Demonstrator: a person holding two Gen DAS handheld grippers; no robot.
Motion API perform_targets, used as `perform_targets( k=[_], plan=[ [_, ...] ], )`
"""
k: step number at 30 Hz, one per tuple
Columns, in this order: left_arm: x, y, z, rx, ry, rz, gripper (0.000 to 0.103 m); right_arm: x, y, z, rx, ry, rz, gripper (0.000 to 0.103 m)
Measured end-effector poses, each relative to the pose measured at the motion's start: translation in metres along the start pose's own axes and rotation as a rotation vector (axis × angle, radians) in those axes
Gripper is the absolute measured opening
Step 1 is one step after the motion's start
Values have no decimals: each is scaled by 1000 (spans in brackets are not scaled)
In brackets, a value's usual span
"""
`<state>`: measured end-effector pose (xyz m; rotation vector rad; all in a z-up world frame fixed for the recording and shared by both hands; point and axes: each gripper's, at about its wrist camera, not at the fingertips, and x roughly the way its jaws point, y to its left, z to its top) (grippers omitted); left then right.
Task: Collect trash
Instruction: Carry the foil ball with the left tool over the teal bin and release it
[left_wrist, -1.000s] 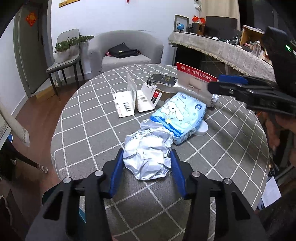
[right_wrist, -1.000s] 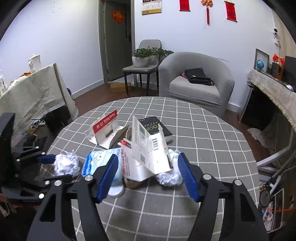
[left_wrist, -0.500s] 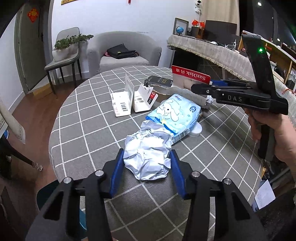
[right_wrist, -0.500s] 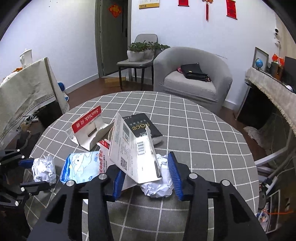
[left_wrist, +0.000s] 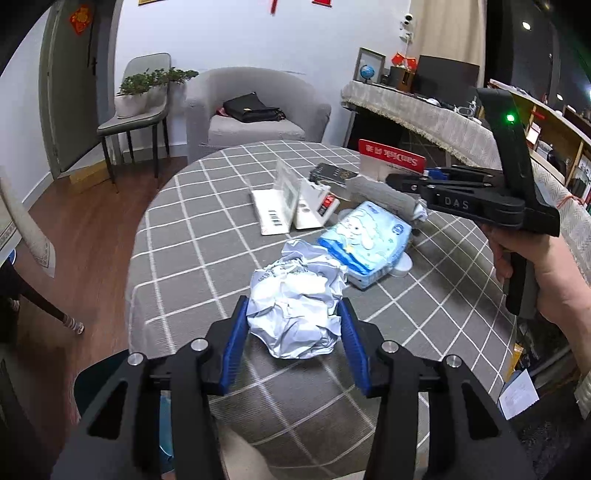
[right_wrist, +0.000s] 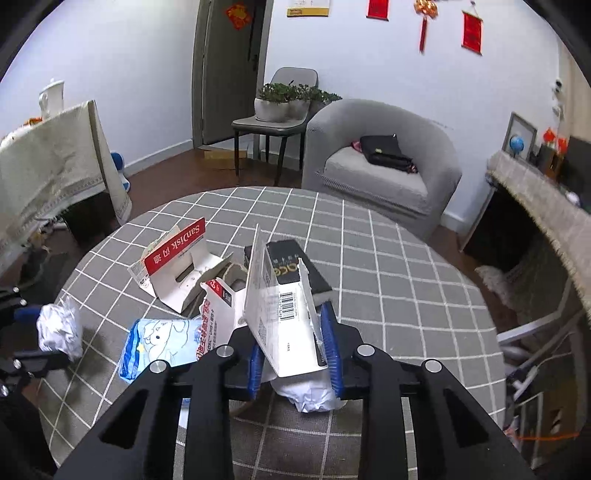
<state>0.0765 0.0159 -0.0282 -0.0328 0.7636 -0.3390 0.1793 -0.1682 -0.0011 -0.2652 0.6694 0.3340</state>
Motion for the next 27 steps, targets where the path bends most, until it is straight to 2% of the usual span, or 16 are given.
perform_targets(
  k=[8,18,27],
  plan=[
    [-22,31,0,-65,-51,46,51,-23,5,23,31,-70,-7,28],
    [-57,81,-9,-163,-99,124,51,-39,43,44,84,-113,132,28],
    [-73,126,-40,-212,-41,254,51,-44,110,59,7,-110,246,28]
  ],
)
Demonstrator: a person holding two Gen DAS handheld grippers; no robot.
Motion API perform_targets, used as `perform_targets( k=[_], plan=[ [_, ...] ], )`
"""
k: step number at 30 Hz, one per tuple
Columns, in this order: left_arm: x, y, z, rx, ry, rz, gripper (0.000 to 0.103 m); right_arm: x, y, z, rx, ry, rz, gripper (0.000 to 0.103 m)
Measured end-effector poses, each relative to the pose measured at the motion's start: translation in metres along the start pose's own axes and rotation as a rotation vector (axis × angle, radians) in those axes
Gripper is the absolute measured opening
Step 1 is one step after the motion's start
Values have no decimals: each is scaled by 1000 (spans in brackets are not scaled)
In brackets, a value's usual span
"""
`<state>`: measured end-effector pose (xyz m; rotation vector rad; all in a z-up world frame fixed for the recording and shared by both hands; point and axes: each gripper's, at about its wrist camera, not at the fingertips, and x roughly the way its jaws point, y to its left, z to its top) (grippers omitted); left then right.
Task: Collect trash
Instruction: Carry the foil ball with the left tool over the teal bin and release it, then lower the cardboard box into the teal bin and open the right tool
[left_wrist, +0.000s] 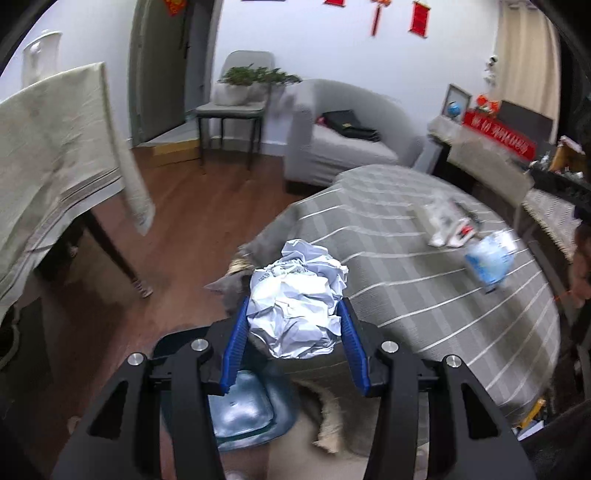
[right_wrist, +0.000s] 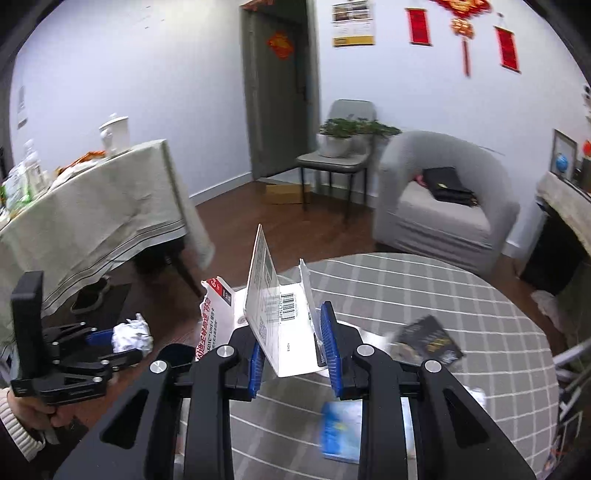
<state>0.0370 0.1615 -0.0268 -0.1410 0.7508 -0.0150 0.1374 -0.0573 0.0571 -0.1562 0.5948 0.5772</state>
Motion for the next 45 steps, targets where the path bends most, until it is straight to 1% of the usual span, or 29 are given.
perform_targets(
  k=[5,9,12,18,22,28,31,34,35,36,38,45],
  plan=[
    [7,30,-12,-16,51,57,51,11,34,7,-44,6,49,28],
    [12,46,-21,-22,96,81,51,20,52,12,-64,15,76,28],
    [20,55,-29,-32,127,83,51,28,64,13,-75,22,89,28],
    [40,68,-49,-40,219,92,51,45,82,15,-95,49,116,28],
    [57,77,-61,-46,295,99,51,57,95,14,-109,71,132,28],
    [78,90,-80,-65,398,88,51,72,113,13,-129,95,154,28],
    [85,94,-84,-70,426,82,51,79,120,11,-137,109,160,28],
    [90,96,-87,-67,451,86,58,83,121,11,-137,121,163,28],
    [91,98,-88,-70,455,88,65,85,121,11,-135,124,165,28],
    [92,100,-88,-75,455,89,69,86,123,11,-134,129,167,28],
    [90,104,-87,-80,452,93,69,91,126,9,-131,141,178,28],
    [63,112,-73,-62,365,102,69,104,141,5,-134,172,205,28]
  ],
)
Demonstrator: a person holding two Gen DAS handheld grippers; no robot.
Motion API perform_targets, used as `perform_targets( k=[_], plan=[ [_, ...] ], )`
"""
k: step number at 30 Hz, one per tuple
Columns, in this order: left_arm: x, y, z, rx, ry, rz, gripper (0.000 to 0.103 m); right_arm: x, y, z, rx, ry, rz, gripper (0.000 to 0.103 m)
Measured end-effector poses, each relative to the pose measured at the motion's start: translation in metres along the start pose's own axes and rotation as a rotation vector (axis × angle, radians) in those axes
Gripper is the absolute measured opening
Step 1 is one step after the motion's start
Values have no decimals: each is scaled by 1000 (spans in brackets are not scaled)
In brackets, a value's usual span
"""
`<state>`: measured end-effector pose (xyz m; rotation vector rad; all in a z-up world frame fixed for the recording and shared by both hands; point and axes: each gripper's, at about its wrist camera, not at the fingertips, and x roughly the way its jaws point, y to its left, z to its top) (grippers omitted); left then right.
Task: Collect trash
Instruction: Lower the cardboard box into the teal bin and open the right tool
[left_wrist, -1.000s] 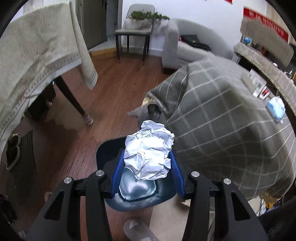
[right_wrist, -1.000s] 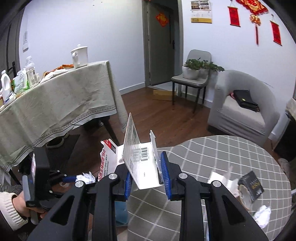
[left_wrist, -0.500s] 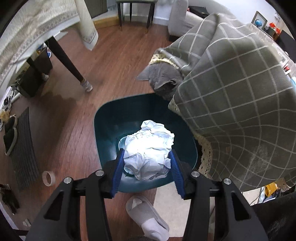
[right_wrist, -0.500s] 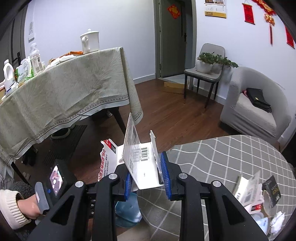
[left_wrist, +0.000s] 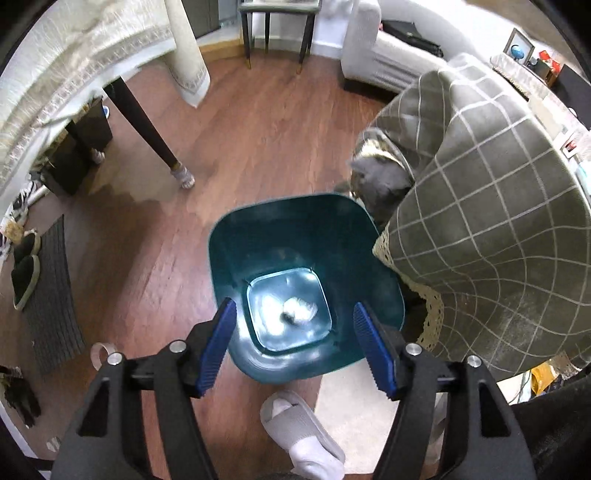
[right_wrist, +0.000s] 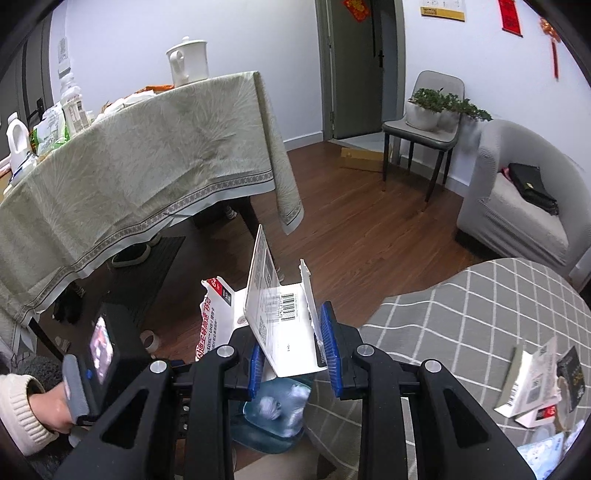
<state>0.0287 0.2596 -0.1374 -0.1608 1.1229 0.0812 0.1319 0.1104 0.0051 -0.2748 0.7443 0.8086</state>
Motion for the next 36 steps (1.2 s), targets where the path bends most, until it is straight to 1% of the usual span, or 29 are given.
perform_targets(
  k=[3,7,12,14,18,22,24,25,26,27,30,31,32,35,36],
  plan=[
    [-8,7,2,-4,-24,10,69,9,7,-3,-11,24,10,28],
    [-30,17,0,-19,-84,14,69,31,22,-10,-36,79,27,28],
    [-48,30,-1,-50,-121,18,69,58,36,-26,-50,139,51,28],
    [-59,34,1,-58,-141,26,69,72,46,-37,-69,180,64,28],
    [-79,35,4,-75,-191,19,69,97,65,-56,-119,270,71,28],
    [-94,33,8,-87,-235,22,69,122,79,-75,-146,354,67,28],
    [-100,33,9,-94,-251,11,69,132,82,-83,-157,383,58,28],
    [-102,34,9,-96,-254,9,69,138,85,-88,-165,403,52,31],
    [-103,33,9,-92,-257,11,69,142,86,-92,-171,420,51,39],
    [-105,34,9,-89,-259,14,69,145,88,-95,-178,436,50,42],
    [-110,33,10,-82,-269,25,69,146,93,-99,-198,443,45,47],
    [-113,33,10,-85,-274,20,69,145,93,-98,-193,439,47,52],
    [-115,33,11,-85,-279,15,69,141,93,-96,-188,428,47,52],
    [-122,33,14,-86,-290,12,69,116,87,-83,-159,366,53,52],
    [-124,33,15,-89,-296,6,69,94,82,-74,-129,319,63,52]
  ],
)
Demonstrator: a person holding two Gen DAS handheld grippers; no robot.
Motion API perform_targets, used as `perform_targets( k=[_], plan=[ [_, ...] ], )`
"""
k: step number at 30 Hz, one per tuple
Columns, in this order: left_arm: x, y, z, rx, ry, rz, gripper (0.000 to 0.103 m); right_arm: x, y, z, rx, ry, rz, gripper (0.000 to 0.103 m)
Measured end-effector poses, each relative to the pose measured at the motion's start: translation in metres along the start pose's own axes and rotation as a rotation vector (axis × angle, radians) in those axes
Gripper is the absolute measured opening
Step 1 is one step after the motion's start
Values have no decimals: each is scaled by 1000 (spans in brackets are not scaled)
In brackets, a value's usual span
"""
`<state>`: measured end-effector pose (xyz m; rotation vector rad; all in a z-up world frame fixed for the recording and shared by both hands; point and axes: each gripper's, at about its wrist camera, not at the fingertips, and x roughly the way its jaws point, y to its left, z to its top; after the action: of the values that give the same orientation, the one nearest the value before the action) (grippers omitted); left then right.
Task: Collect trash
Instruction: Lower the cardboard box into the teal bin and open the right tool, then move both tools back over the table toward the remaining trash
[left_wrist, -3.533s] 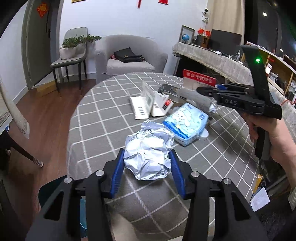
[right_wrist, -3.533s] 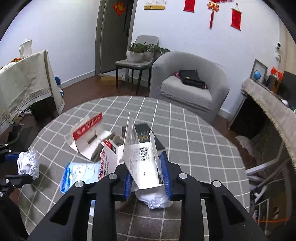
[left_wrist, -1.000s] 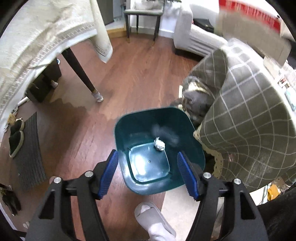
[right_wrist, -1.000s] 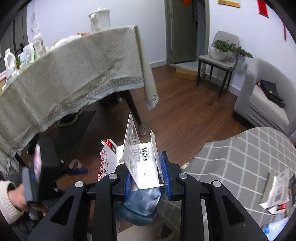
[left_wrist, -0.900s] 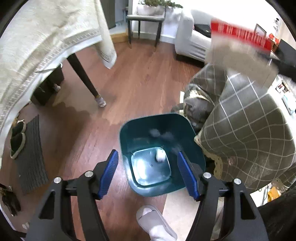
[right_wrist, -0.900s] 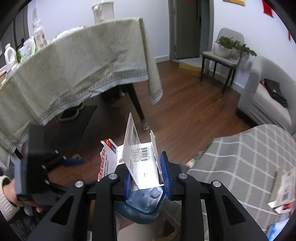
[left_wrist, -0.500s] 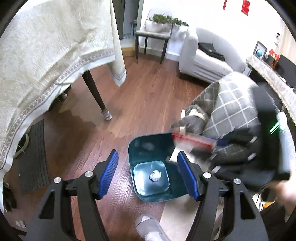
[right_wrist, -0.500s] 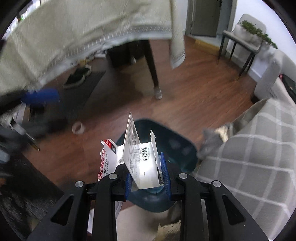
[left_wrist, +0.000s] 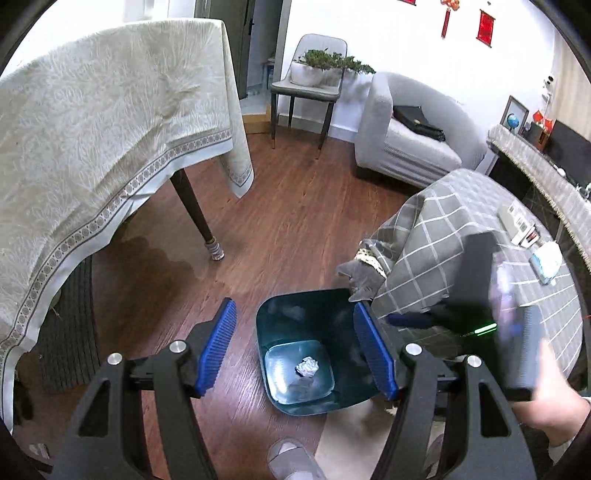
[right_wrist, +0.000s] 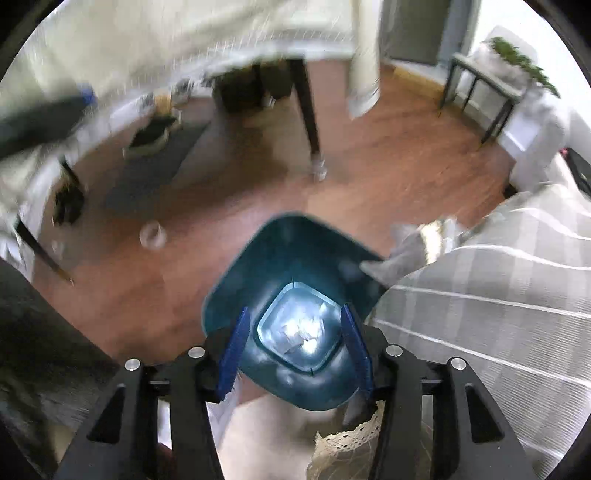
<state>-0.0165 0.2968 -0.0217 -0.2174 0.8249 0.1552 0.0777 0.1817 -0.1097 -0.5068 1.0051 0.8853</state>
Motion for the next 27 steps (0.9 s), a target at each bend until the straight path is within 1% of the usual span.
perform_targets(
  k=[2,3,6,8,9,10,11,14,18,20,22,25,27],
  plan=[
    [-2,1,2,-5,-7,-2,69,-34,-7,0,38,-60,1,52],
    [-2,2,2,-5,-7,-1,69,-60,-12,-2,50,-89,-18,52],
    [4,2,5,-9,4,7,69,-119,-19,-8,75,-156,-67,52],
    [4,-1,5,0,-9,-4,70,-150,-25,-14,104,-196,-82,54],
    [5,-5,3,18,-10,0,70,-158,-27,-16,110,-206,-93,54],
    [8,-8,1,31,3,9,70,-173,-30,-20,123,-220,-116,54],
    [11,-11,0,39,17,15,70,-179,-32,-21,132,-227,-125,54],
    [15,-22,1,57,29,-8,70,-202,-45,-33,178,-262,-138,54],
    [12,-43,5,80,15,-34,70,-218,-63,-55,231,-282,-167,54],
    [10,-54,7,86,8,-53,70,-225,-77,-67,265,-296,-182,58],
    [8,-68,11,94,-9,-79,74,-233,-93,-82,311,-315,-220,60],
    [9,-85,17,90,-21,-103,74,-244,-113,-103,377,-316,-252,60],
    [11,-94,20,85,-7,-103,73,-254,-120,-119,399,-300,-268,60]
  ],
)
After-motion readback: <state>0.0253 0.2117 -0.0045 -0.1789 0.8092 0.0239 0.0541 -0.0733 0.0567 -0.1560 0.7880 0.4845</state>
